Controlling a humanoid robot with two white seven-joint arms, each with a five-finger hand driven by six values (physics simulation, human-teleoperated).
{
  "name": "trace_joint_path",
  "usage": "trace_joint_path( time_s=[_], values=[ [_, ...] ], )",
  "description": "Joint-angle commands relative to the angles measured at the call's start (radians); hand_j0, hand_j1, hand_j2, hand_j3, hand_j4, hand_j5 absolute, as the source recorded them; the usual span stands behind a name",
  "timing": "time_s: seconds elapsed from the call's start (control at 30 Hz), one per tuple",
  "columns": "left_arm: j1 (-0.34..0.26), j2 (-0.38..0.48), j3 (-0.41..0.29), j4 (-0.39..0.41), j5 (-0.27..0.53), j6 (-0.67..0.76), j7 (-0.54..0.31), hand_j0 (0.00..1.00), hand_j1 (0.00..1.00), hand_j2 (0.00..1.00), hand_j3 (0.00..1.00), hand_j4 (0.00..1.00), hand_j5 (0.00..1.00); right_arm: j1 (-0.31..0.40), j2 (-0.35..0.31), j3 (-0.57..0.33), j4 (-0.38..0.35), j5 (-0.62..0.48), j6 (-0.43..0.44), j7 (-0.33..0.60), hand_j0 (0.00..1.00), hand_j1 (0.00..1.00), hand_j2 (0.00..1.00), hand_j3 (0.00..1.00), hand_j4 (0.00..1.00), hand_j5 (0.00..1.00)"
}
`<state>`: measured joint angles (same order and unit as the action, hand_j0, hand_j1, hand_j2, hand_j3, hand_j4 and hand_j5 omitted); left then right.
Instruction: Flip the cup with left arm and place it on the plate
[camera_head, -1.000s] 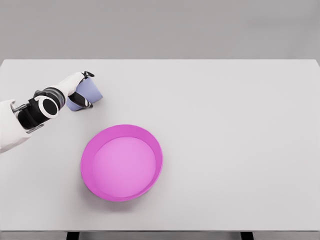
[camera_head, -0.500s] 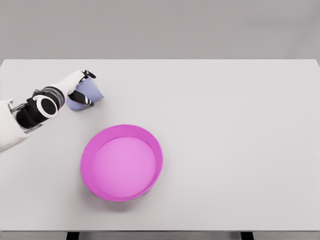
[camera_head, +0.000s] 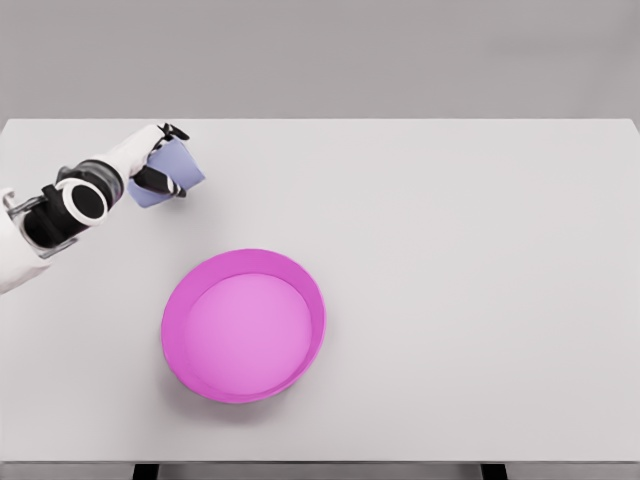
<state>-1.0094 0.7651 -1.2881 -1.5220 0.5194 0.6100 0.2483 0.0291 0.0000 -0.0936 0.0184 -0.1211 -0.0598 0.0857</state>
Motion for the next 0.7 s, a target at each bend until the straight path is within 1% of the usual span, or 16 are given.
trace_joint_path(
  time_s=[0.0,0.13,0.17,0.33,0.4,0.57,0.67],
  values=[
    [0.000,0.003,0.004,-0.006,-0.010,0.001,0.000,0.67,0.67,0.67,0.67,0.67,0.67,0.000,0.000,0.000,0.000,0.000,0.000,0.000,1.00,1.00,1.00,1.00,1.00,1.00],
    [0.003,0.005,0.020,-0.018,-0.012,0.001,-0.001,0.67,0.67,0.67,0.67,0.67,0.67,0.000,0.000,0.000,0.000,0.000,0.000,0.000,1.00,1.00,1.00,1.00,1.00,1.00],
    [0.003,0.005,0.026,-0.018,-0.012,-0.019,0.000,0.67,0.67,0.67,0.67,0.67,0.67,0.000,0.000,0.000,0.000,0.000,0.000,0.000,1.00,1.00,1.00,1.00,1.00,1.00],
    [0.006,0.005,0.044,-0.018,-0.013,-0.176,-0.001,0.68,0.68,0.68,0.68,0.68,0.68,0.000,0.000,0.000,0.000,0.000,0.000,0.000,1.00,1.00,1.00,1.00,1.00,1.00],
    [0.025,0.005,0.066,-0.018,-0.016,-0.248,-0.001,0.68,0.68,0.68,0.68,0.68,0.68,0.000,0.000,0.000,0.000,0.000,0.000,0.000,1.00,1.00,1.00,1.00,1.00,1.00],
    [0.032,0.005,0.073,-0.018,-0.021,-0.381,-0.001,0.68,0.68,0.68,0.68,0.68,0.68,0.000,0.000,0.000,0.000,0.000,0.000,0.000,1.00,1.00,1.00,1.00,1.00,1.00],
    [0.040,0.003,0.076,-0.020,-0.019,-0.435,-0.001,0.68,0.68,0.68,0.68,0.68,0.68,0.000,0.000,0.000,0.000,0.000,0.000,0.000,1.00,1.00,1.00,1.00,1.00,1.00]
  ],
)
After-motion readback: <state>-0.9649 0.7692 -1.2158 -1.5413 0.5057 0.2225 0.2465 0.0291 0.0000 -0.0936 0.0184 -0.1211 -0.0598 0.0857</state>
